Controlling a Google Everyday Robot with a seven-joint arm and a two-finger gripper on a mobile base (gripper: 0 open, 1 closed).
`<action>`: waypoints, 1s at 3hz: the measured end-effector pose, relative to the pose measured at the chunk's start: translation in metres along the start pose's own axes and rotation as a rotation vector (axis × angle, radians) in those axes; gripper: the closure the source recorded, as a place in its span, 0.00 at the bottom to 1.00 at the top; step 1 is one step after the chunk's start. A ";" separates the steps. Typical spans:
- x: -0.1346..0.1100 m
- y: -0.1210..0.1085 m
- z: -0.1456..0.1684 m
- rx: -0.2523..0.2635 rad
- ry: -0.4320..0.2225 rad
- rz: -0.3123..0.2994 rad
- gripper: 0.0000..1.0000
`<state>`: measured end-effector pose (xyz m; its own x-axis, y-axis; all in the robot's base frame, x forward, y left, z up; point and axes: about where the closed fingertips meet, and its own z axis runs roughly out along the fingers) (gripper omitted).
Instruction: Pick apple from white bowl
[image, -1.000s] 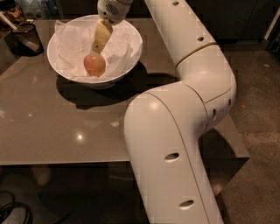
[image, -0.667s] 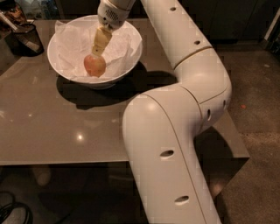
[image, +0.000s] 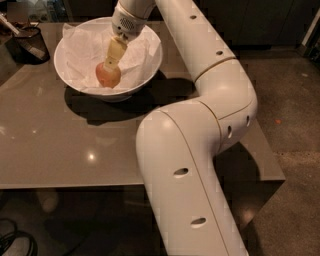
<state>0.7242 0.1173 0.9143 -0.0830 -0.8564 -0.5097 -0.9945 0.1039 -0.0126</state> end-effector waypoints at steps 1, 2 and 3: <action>-0.003 0.000 0.011 -0.017 0.003 -0.005 0.34; -0.005 0.000 0.020 -0.033 0.003 -0.007 0.34; -0.007 0.001 0.028 -0.049 0.002 -0.010 0.34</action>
Offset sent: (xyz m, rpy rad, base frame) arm -0.0091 -0.0075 -0.0119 -0.0978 0.1439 0.0912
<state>0.7255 0.1371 0.8938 -0.0734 -0.8584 -0.5077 -0.9972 0.0709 0.0243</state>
